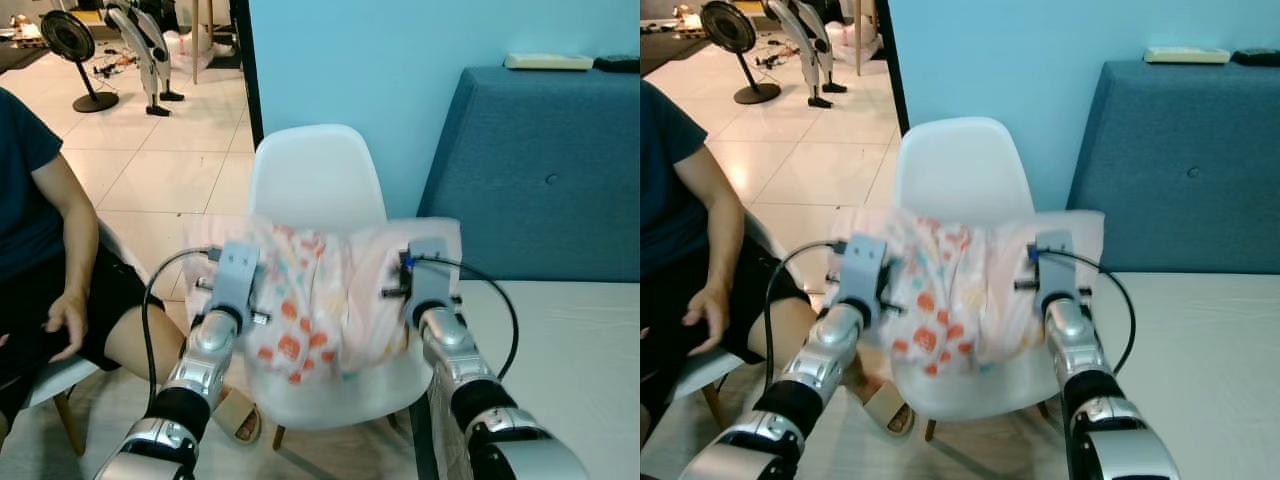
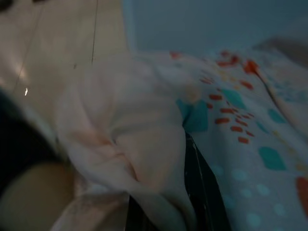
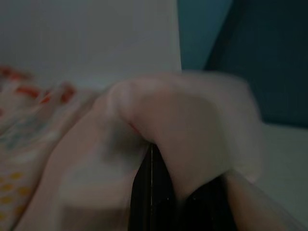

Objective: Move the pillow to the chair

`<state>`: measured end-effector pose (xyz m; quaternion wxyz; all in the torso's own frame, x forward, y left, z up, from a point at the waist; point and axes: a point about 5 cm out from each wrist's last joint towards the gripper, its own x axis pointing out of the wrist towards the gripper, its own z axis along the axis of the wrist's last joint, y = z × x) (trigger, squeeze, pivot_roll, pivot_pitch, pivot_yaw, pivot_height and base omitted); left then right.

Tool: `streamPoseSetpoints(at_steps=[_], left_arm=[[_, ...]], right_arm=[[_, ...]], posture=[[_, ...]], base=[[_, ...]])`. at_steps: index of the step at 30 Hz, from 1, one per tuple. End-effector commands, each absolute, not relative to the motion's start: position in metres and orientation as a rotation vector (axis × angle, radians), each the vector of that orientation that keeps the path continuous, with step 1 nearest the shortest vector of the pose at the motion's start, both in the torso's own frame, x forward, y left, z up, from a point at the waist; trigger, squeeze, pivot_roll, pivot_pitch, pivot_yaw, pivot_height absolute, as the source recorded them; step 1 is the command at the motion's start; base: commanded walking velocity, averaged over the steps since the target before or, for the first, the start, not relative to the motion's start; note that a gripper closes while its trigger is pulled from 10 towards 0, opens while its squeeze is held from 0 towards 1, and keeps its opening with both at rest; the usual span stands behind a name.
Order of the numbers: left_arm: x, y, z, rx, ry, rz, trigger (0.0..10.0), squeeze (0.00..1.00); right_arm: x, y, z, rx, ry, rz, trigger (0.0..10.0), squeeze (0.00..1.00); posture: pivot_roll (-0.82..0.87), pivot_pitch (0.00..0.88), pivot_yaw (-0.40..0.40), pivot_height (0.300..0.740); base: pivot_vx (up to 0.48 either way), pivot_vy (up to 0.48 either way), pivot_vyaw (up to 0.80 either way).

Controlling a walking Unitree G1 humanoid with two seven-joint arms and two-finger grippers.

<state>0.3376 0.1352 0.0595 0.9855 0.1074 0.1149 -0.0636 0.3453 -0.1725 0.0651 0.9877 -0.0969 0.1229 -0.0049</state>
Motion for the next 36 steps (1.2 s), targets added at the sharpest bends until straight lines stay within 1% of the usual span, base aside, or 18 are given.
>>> streamPoseSetpoints(at_steps=[1, 8, 12, 15, 16, 18, 19, 21, 22, 24, 26, 28, 33, 36], left_arm=[[0.332, 0.137, 0.049, 0.243, 0.263, -0.131, 10.0, 0.0], [0.327, 0.142, 0.039, 0.242, 0.298, -0.11, 10.0, 0.0], [0.338, 0.142, 0.051, 0.251, 0.275, -0.107, 10.0, 0.0], [0.355, 0.14, 0.072, 0.243, 0.236, -0.101, 10.0, 0.0], [0.355, 0.14, 0.072, 0.243, 0.236, -0.101, 10.0, 0.0], [0.37, 0.137, 0.096, 0.245, 0.177, -0.096, 10.0, 0.0], [0.37, 0.137, 0.096, 0.245, 0.177, -0.096, 10.0, 0.0], [0.387, 0.134, 0.133, 0.201, 0.053, -0.072, 10.0, 0.0], [0.387, 0.134, 0.133, 0.201, 0.053, -0.072, 10.0, 0.0], [0.397, 0.133, 0.161, 0.136, -0.048, -0.054, 10.0, 0.0], [0.398, 0.134, 0.172, 0.098, -0.107, -0.059, 10.0, 0.0], [0.398, 0.134, 0.173, 0.094, -0.117, -0.063, 10.0, 0.0], [0.384, 0.137, 0.135, 0.124, -0.023, -0.08, 10.0, 0.0], [0.381, 0.136, 0.129, 0.118, -0.011, -0.083, 10.0, 0.0]], right_arm=[[0.341, -0.167, 0.059, -0.209, 0.242, -0.001, 10.0, 0.0], [0.334, -0.171, 0.048, -0.188, 0.279, -0.033, 10.0, 0.0], [0.339, -0.174, 0.053, -0.157, 0.279, -0.058, 10.0, 0.0], [0.354, -0.176, 0.073, -0.182, 0.235, -0.048, 10.0, 0.0], [0.354, -0.176, 0.073, -0.182, 0.235, -0.048, 10.0, 0.0], [0.369, -0.181, 0.097, -0.196, 0.175, -0.061, 10.0, 0.0], [0.369, -0.181, 0.097, -0.196, 0.175, -0.061, 10.0, 0.0], [0.384, -0.189, 0.13, -0.174, 0.081, -0.097, 10.0, 0.0], [0.384, -0.189, 0.13, -0.174, 0.081, -0.097, 10.0, 0.0], [0.391, -0.194, 0.151, -0.145, 0.012, -0.121, 10.0, 0.0], [0.391, -0.197, 0.155, -0.114, -0.019, -0.132, 10.0, 0.0], [0.39, -0.197, 0.154, -0.107, -0.022, -0.133, 10.0, 0.0], [0.378, -0.188, 0.125, -0.113, 0.034, -0.108, 10.0, 0.0], [0.375, -0.187, 0.118, -0.094, 0.057, -0.104, 10.0, 0.0]], posture=[[-0.02, 0.1, 0.031, 0.74], [-0.03, 0.102, 0.036, 0.74], [-0.03, 0.096, 0.039, 0.74], [-0.02, 0.093, 0.041, 0.74], [-0.02, 0.093, 0.041, 0.74], [-0.02, 0.092, 0.041, 0.74], [-0.02, 0.092, 0.041, 0.74], [-0.03, 0.09, 0.042, 0.74], [-0.03, 0.09, 0.042, 0.74], [-0.03, 0.086, 0.043, 0.74], [-0.03, 0.083, 0.043, 0.74], [-0.03, 0.083, 0.043, 0.74], [-0.03, 0.085, 0.05, 0.74], [-0.03, 0.083, 0.051, 0.74]], base=[[0.0, 0.0, 0.0], [0.0, 0.0, 0.0], [0.0, 0.0, 0.0], [0.0, 0.0, 0.0], [0.0, 0.0, 0.0], [0.0, 0.0, 0.0], [0.0, 0.0, 0.0], [0.0, 0.0, 0.0], [0.0, 0.0, 0.0], [0.0, 0.0, 0.0], [0.0, 0.0, 0.0], [0.0, 0.0, 0.0], [0.0, 0.0, 0.0], [0.0, 0.0, 0.0]])
